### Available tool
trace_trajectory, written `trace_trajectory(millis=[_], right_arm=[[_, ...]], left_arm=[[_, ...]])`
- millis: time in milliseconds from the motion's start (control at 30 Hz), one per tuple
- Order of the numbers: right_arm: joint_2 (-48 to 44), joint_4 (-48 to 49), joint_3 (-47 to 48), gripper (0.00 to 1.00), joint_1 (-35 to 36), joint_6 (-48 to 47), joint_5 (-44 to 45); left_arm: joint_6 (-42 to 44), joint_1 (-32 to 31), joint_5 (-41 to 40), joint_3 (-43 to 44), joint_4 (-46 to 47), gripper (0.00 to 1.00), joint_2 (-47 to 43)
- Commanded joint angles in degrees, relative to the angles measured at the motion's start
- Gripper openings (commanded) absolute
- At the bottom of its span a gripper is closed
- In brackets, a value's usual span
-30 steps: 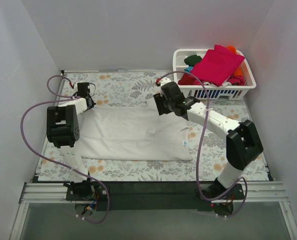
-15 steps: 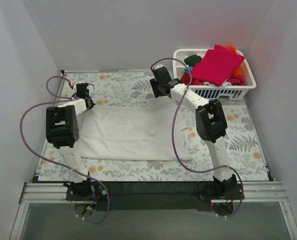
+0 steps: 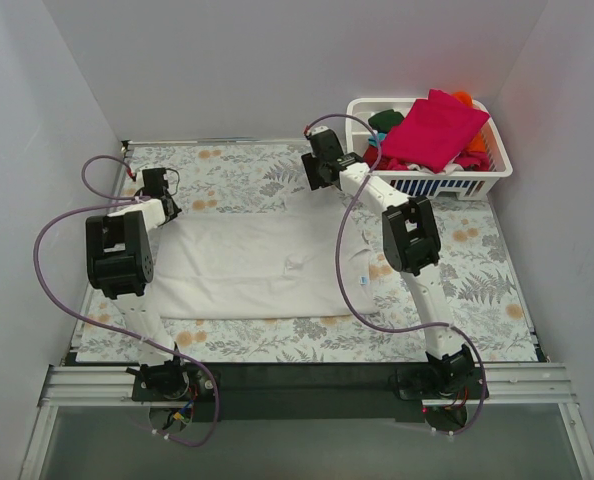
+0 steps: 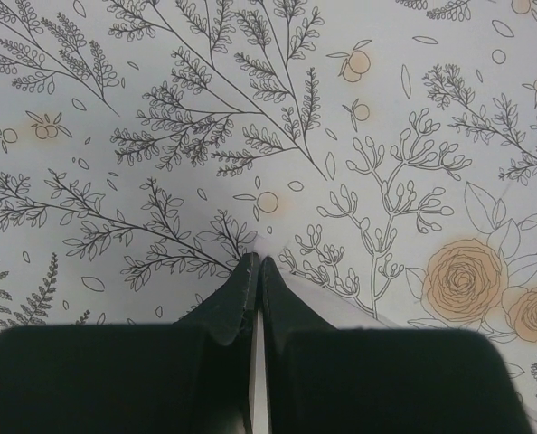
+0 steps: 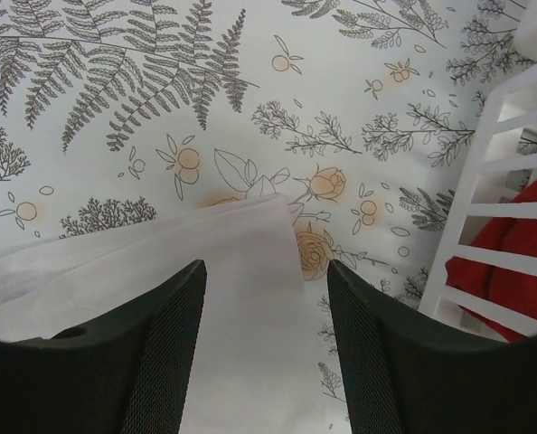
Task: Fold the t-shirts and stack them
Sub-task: Fold the tshirt
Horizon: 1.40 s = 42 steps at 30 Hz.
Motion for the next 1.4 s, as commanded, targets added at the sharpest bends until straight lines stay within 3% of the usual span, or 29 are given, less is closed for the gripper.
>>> trace_trajectory(millis=[0,233,533,967,1133,1233,1267,1333,1367], right_arm=[[1.36,0.54,3.95,0.51,-0.16,-0.96,-1.11],[5.75,0.63,8.34,0.52,-0.42,-0.79,-2.6],[6.46,0.63,6.76,0.53,-1.74,1.32,-3.22],[7.43,0.54,4.74,0.45,-2.71,3.52,-9.89],[8.31,0.28,5.09,0.37,-2.71,3.78,-12.09],[8.66,0.19,5.09,0.23,-2.71,3.87,-13.06],[8.57,0.19,5.18,0.11,-2.71,3.78,-13.24],[8.22,0.28,5.44,0.02,-2.71,3.69,-13.33],[8.05,0.54,5.62,0.01,-2.71,3.69,-13.24]], left_arm=[[1.24,0.62,-1.5,-1.55,-2.13,0.0,-2.73],[1.33,0.79,-1.06,-1.73,-2.04,0.0,-3.17],[1.33,0.71,-0.36,-1.82,-2.04,0.0,-3.69],[1.42,0.79,-0.18,-1.73,-2.04,0.0,-3.69],[1.51,0.8,-0.1,-1.9,-2.04,0.0,-3.96],[1.51,0.8,-0.01,-1.9,-2.04,0.0,-3.96],[1.42,0.71,-0.01,-1.91,-2.04,0.0,-4.05],[1.33,0.8,0.17,-1.91,-1.96,0.0,-4.05],[1.24,0.8,0.34,-1.99,-1.69,0.0,-4.13]])
